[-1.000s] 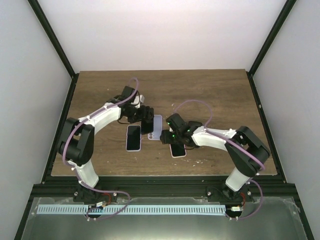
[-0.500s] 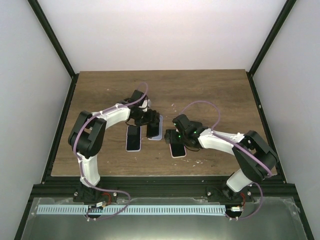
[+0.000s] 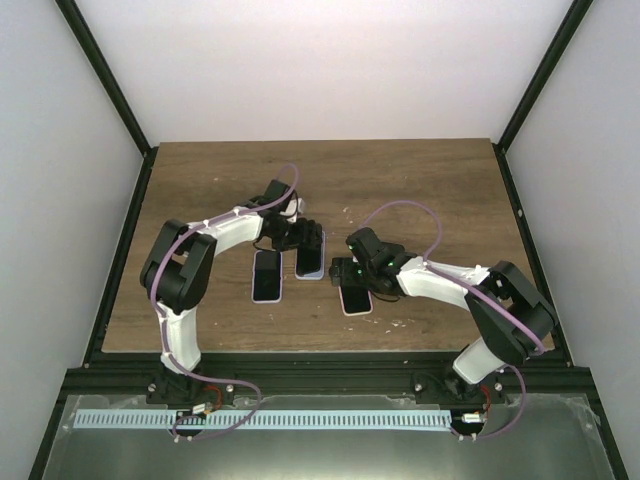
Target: Put the phone into the phone case
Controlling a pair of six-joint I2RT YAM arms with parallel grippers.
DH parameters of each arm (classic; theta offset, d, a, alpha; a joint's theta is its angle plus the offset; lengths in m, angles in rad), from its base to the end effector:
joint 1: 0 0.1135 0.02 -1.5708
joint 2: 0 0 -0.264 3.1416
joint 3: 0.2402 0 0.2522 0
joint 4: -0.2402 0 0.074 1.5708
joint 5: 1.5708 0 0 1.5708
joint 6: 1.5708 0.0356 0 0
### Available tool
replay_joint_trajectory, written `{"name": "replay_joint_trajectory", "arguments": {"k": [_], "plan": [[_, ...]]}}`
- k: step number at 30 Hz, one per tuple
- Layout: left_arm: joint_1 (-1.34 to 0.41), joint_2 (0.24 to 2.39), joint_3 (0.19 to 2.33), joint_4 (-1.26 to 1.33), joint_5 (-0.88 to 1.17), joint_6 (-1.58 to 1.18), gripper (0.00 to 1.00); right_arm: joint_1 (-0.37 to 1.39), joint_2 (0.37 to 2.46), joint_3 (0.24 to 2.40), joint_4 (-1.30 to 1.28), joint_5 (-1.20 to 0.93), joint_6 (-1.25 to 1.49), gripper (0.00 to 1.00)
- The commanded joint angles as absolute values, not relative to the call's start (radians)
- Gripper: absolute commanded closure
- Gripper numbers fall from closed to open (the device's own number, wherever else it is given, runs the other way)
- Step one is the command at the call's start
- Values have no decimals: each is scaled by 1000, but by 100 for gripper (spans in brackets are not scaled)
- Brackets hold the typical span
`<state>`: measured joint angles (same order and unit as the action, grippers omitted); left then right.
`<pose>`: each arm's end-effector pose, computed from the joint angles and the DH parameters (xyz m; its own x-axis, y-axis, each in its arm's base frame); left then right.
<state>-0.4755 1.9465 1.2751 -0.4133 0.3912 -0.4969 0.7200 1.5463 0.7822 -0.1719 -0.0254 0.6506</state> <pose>0.3458 -0.1933 0.1591 -0.9682 0.0029 -0.2500 0.1365 0.8438 -0.5191 0.2226 0.1964 0.1630 -0.8878 0.0267 -0.4595 -0.1669 0.9117 0.3754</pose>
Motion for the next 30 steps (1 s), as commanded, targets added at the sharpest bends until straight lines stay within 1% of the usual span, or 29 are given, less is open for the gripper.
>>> {"name": "replay_joint_trajectory", "arguments": {"k": [1, 4, 17, 18, 19, 26, 30], "plan": [[-482, 1963, 1303, -384, 427, -486, 42, 712, 1533, 788, -157, -13, 647, 15], [-483, 1958, 1304, -396, 426, -479, 36, 711, 1536, 793, -149, -22, 644, 15], [-483, 1931, 1314, -436, 413, -472, 22, 699, 1542, 823, -146, -52, 640, 15], [-483, 1932, 1312, -434, 414, -474, 17, 699, 1541, 823, -147, -52, 640, 15], [-484, 1933, 1310, -432, 417, -474, 15, 699, 1538, 823, -148, -52, 640, 15], [-483, 1923, 1305, -429, 411, -467, 11, 699, 1531, 821, -146, -52, 635, 15], [-481, 1890, 1312, -464, 338, -468, 15, 691, 1541, 834, -131, -73, 627, 17]]}}
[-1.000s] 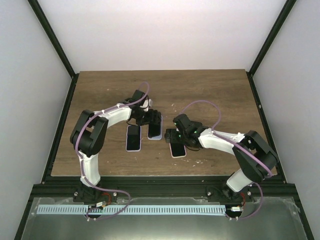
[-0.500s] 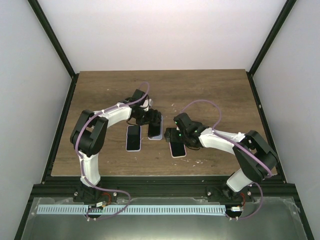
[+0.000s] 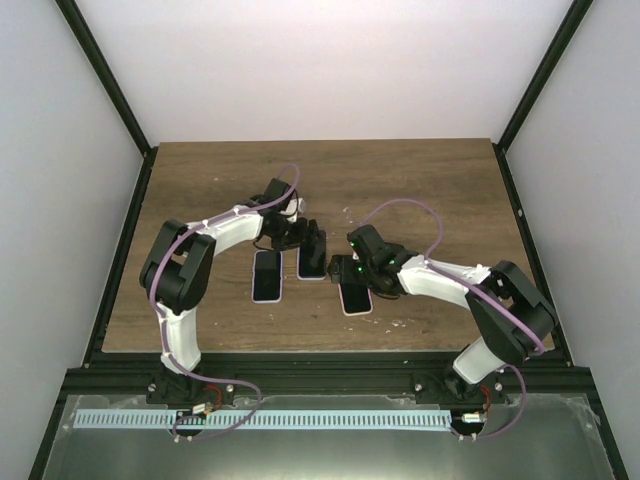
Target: Put the phone into the phone case
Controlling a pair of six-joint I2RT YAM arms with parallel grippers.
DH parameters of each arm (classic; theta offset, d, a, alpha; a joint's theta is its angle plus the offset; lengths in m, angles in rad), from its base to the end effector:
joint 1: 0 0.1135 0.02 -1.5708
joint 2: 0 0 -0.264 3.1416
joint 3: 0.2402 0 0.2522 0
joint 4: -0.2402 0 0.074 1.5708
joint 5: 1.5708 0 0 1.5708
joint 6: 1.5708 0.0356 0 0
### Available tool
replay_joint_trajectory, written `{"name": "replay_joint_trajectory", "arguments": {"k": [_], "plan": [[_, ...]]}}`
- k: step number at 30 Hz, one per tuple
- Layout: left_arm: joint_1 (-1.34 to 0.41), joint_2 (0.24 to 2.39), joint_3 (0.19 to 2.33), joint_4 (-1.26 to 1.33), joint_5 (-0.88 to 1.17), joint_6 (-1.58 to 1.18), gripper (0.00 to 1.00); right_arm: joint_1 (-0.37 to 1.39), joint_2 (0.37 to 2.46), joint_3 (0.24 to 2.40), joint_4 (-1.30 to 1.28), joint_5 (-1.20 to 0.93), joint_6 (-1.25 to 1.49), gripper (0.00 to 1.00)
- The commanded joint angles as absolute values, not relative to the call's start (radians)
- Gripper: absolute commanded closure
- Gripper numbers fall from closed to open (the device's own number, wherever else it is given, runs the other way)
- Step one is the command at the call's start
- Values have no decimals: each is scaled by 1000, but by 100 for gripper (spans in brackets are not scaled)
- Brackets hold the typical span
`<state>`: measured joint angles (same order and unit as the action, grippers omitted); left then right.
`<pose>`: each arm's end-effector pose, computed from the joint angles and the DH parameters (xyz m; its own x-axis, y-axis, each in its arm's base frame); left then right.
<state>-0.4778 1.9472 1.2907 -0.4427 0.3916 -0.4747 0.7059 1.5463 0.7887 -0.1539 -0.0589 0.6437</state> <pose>0.3456 -0.1943 0.1618 -0.9682 0.0256 -0.2487 0.1534 0.8463 -0.5101 0.2268 0.1961 0.1661 -0.8863 0.0318 -0.4621 -0.1789 0.8967 0.4049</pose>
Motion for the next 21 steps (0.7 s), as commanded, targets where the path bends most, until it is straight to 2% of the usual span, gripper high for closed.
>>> {"name": "replay_joint_trajectory", "arguments": {"k": [1, 6, 7, 13, 16, 21], "plan": [[-476, 1876, 1309, -467, 319, -471, 18, 686, 1547, 843, -128, -78, 623, 20], [-432, 1819, 1259, -427, 345, -494, 36, 656, 1594, 901, -108, -98, 608, 41], [-427, 1817, 1250, -422, 358, -494, 38, 654, 1606, 916, -106, -99, 606, 43], [-408, 1819, 1193, -390, 426, -489, 39, 652, 1722, 1009, -111, -117, 604, 46], [-398, 1823, 1169, -382, 440, -483, 39, 653, 1763, 1034, -109, -115, 608, 53], [-390, 1832, 1133, -360, 490, -470, 45, 652, 1819, 1062, -110, -126, 614, 68]]}}
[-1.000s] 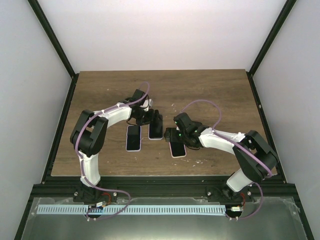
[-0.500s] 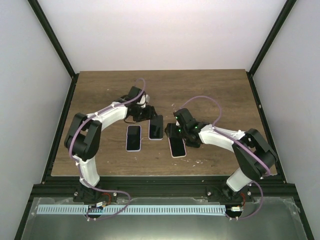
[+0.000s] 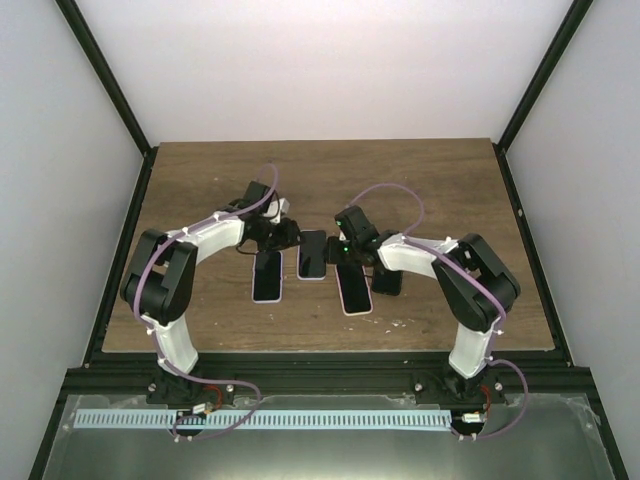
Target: Put the phone into the phone case
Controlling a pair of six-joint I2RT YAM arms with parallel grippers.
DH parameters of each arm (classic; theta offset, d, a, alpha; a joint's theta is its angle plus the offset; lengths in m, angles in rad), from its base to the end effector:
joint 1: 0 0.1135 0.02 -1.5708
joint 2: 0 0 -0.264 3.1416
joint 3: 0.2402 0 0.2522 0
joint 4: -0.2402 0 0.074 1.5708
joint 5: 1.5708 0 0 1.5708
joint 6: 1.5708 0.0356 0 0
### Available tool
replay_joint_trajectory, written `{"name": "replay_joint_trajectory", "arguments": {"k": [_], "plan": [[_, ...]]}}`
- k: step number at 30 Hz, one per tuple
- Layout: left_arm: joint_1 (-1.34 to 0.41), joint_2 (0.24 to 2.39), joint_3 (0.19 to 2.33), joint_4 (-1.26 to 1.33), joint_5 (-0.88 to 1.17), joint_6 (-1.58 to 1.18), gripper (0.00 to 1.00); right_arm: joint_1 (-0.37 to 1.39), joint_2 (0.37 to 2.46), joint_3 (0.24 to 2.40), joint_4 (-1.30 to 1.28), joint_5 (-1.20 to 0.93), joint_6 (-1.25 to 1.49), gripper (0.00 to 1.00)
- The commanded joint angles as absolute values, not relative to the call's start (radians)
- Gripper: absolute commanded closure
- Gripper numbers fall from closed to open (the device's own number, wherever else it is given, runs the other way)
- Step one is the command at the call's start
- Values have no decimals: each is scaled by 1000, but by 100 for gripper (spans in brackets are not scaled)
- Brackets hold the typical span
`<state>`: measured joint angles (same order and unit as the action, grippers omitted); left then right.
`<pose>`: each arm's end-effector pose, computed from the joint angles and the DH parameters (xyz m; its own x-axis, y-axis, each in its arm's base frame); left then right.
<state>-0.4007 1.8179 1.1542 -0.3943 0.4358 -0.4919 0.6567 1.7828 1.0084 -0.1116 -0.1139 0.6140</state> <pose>0.3317 -0.1568 0.1732 -0.9643 -0.0565 -0.2587 0.1008 0.8251 -0.5560 0.2841 0.2241 0.1585 -0.8837 0.0416 -0.4663 -0.1889 0.8797 0.4364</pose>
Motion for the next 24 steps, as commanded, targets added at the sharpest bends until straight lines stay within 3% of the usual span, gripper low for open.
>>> {"name": "replay_joint_trajectory", "arguments": {"k": [1, 12, 24], "plan": [[-390, 1834, 1128, -359, 495, -465, 47, 652, 1827, 1065, -108, -131, 616, 70], [-391, 1870, 1083, -330, 543, -472, 53, 652, 1881, 1084, -82, -173, 624, 87], [-419, 1908, 1073, -295, 574, -493, 73, 652, 1907, 1079, -17, -230, 640, 90]]}}
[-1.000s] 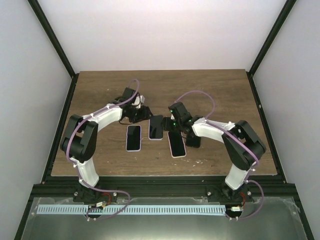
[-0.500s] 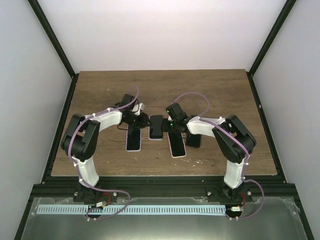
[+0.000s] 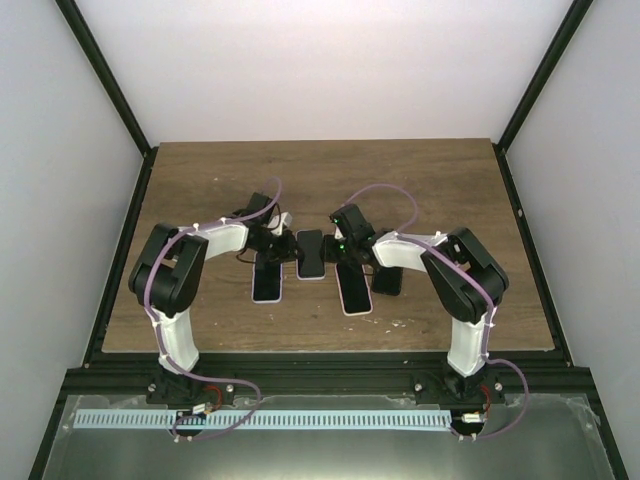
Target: Put the phone into the phone case
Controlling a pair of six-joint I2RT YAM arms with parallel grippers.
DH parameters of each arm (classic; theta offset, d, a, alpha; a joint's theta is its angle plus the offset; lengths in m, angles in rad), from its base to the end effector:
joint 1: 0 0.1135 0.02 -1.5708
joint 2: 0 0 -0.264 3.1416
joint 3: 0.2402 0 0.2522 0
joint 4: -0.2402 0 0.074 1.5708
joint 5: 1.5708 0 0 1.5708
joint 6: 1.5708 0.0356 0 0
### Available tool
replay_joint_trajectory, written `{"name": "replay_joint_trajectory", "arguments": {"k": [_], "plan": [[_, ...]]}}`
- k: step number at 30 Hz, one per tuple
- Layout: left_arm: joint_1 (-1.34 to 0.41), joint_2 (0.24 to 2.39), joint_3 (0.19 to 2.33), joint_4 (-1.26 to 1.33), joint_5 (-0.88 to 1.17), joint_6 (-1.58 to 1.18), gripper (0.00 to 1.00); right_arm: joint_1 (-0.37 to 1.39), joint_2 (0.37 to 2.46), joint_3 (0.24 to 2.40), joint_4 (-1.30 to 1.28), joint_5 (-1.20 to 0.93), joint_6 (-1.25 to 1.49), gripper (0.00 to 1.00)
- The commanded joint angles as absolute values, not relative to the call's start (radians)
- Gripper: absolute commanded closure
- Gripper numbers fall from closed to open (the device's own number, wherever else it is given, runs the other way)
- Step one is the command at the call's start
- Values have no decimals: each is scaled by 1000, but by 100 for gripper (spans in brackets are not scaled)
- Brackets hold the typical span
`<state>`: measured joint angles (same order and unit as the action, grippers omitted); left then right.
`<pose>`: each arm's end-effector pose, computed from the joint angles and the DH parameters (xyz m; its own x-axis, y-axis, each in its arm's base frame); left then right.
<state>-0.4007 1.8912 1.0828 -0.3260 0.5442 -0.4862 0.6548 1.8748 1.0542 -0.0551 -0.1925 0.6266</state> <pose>0.3242 -0.1573 0.1337 -0.9879 -0.0157 -0.1544 0.0833 0.7862 -0.6123 0.2970 0.2366 0.1434 -0.9009 0.0339 -0.4326 -0.2057 0.8444 0.4946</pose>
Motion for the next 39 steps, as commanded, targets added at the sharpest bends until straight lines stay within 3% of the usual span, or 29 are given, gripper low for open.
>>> {"name": "replay_joint_trajectory", "arguments": {"k": [1, 8, 15, 19, 28, 39], "plan": [[-421, 1910, 1074, -294, 574, -495, 74, 652, 1910, 1075, -8, -238, 644, 89], [-429, 1917, 1079, -291, 570, -498, 81, 652, 1925, 1028, 85, -302, 677, 88], [-430, 1895, 1068, -305, 536, -492, 84, 637, 1915, 1019, 60, -263, 636, 78], [-428, 1867, 1066, -307, 539, -501, 81, 616, 1828, 994, 23, -225, 623, 67], [-400, 1863, 1073, -307, 531, -503, 71, 614, 1826, 967, 20, -272, 648, 55], [-396, 1877, 1050, -298, 547, -487, 75, 614, 1925, 998, 140, -417, 693, 45]]}}
